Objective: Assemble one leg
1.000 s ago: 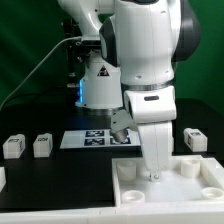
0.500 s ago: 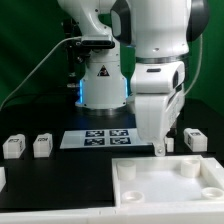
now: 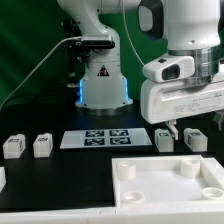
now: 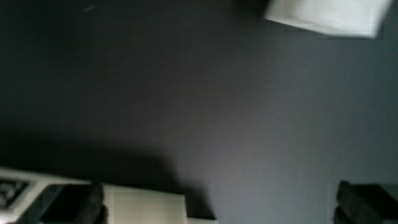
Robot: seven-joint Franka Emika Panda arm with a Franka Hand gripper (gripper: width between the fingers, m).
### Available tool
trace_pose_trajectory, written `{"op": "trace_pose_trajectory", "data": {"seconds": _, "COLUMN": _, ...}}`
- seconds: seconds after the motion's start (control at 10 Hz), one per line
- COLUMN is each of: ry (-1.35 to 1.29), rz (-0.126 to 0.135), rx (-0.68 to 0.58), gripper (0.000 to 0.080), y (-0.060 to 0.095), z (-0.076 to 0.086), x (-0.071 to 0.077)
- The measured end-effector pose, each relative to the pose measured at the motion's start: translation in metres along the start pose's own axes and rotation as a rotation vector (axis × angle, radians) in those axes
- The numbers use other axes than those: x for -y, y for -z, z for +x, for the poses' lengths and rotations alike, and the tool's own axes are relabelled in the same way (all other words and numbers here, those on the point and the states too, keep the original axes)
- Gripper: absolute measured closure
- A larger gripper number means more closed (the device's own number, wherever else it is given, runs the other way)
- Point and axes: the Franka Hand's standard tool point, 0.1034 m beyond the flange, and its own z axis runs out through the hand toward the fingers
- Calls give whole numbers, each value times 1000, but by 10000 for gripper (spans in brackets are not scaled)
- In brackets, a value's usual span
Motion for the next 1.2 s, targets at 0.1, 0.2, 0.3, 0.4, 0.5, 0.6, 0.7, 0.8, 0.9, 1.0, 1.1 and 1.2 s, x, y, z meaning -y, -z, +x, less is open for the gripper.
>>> {"op": "trace_pose_trajectory", "data": {"seconds": 0.1, "ry": -6, "rz": 0, "rx": 1, "gripper": 151, "y": 0, "z": 0, "x": 0}}
{"op": "trace_pose_trajectory", "data": {"seconds": 0.2, "ry": -2, "rz": -3, "rx": 42, "gripper": 151, "y": -2, "z": -4, "x": 1}}
{"op": "trace_pose_trajectory", "data": {"seconds": 0.3, "ry": -15, "rz": 6, "rx": 26, "gripper": 151, "y": -11, "z": -8, "x": 17}}
{"op": "trace_pose_trajectory", "data": {"seconds": 0.4, "ry": 7, "rz": -7, "rx": 133, "gripper": 151, "y": -17, "z": -26, "x": 30}}
{"op": "trace_pose_trajectory", "data": {"seconds": 0.5, "ry": 1, "rz": -27, "rx": 270, "gripper": 151, "y": -12, "z": -31, "x": 43}}
{"op": "trace_pose_trajectory", "data": {"seconds": 0.6, "ry": 9, "rz": -42, "rx": 435, "gripper": 151, "y": -10, "z": -35, "x": 49}}
{"op": "trace_pose_trajectory", "data": {"seconds": 0.7, "ry": 5, "rz": -42, "rx": 541, "gripper": 151, "y": -15, "z": -33, "x": 49}}
{"op": "trace_pose_trajectory", "data": {"seconds": 0.8, "ry": 1, "rz": -49, "rx": 663, "gripper": 151, "y": -14, "z": -37, "x": 47}}
{"op": "trace_pose_trajectory", "data": {"seconds": 0.9, "ry": 2, "rz": -52, "rx": 780, "gripper": 151, "y": -15, "z": -39, "x": 46}}
{"op": "trace_pose_trajectory", "data": {"seconds": 1.0, "ry": 3, "rz": -54, "rx": 891, "gripper": 151, "y": -16, "z": -42, "x": 45}}
{"op": "trace_pose_trajectory", "data": {"seconds": 1.1, "ry": 1, "rz": -48, "rx": 905, "gripper": 151, "y": -21, "z": -38, "x": 46}}
{"op": "trace_pose_trajectory", "data": {"seconds": 1.2, "ry": -2, "rz": -49, "rx": 892, "gripper": 151, "y": -28, "z": -41, "x": 46}}
